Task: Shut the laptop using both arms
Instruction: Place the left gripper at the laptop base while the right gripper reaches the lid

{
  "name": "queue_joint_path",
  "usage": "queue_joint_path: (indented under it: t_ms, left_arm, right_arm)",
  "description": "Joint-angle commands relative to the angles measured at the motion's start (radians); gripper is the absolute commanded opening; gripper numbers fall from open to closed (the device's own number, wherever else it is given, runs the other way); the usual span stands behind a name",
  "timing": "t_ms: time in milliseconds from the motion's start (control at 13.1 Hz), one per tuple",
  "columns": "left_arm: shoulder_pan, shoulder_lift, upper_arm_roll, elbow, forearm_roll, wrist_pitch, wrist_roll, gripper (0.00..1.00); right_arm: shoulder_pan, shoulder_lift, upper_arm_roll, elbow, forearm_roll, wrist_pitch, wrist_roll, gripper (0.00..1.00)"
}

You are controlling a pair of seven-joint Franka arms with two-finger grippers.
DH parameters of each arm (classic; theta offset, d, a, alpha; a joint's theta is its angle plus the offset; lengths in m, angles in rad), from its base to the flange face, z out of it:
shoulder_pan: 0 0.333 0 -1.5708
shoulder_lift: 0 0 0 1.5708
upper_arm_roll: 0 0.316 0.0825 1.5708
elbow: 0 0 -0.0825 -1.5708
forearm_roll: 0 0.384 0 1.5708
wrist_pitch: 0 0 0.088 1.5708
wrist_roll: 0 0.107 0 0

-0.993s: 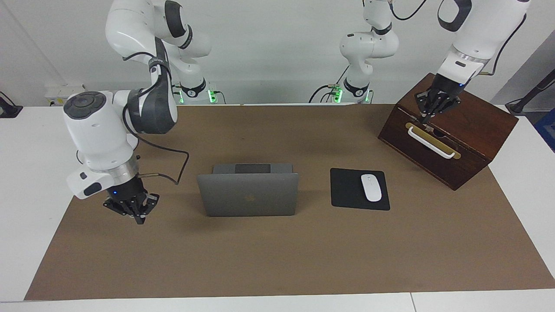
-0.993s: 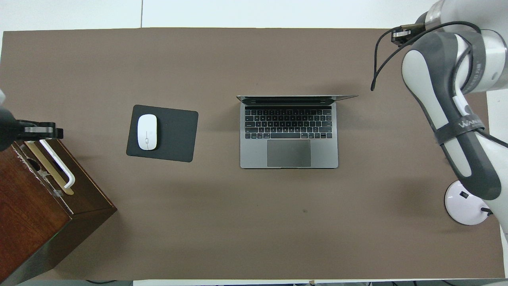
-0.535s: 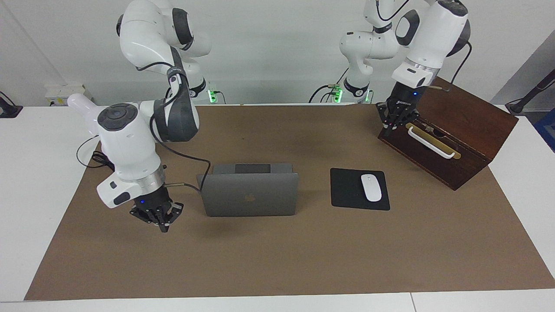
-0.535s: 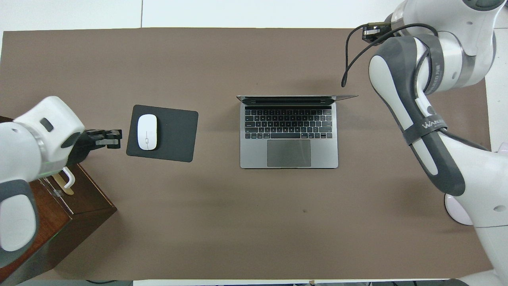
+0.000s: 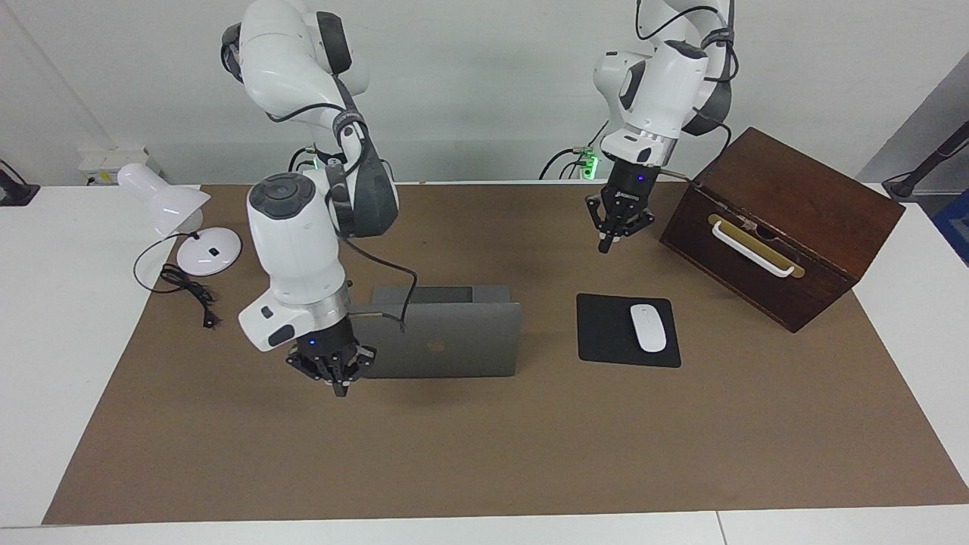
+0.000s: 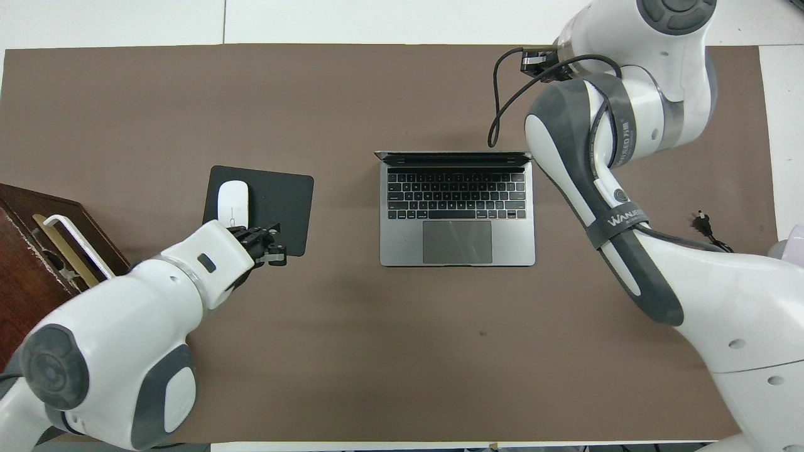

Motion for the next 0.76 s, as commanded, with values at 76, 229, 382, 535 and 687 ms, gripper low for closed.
queue_joint_path:
  t_ms: [76,229,382,535,687]
  left_arm:
    - [-0.093,0.055,0.015,-0.059,-0.014,0.168,-0.012,0.0]
    - [-0.161,0.144,0.015,-0.061,-0.014,0.301,-0.025,0.0]
    - [-0.219,0.25,0.013,-0.061,-0.014,0.467,-0.051,0.0]
    - [-0.248,0.284,0.015,-0.056,-0.012,0.504,-0.053,0.0]
    - [-0.268,0.328,0.013,-0.049,-0.012,0.567,-0.053,0.0]
  right_arm:
    - [0.019,-0.01,0.004,-0.046,-0.015,0.027,0.045,0.0]
    - [0.037,-0.017,0.004,-0.054,-0.015,0.023,0.062,0.0]
    - [0.058,-0.025,0.004,-0.072,-0.015,0.025,0.119,0.0]
    - [0.072,-0.031,0.004,-0.092,-0.015,0.03,0.156,0.0]
    - [0.072,-0.039,0.004,-0.109,-0.015,0.037,0.159,0.0]
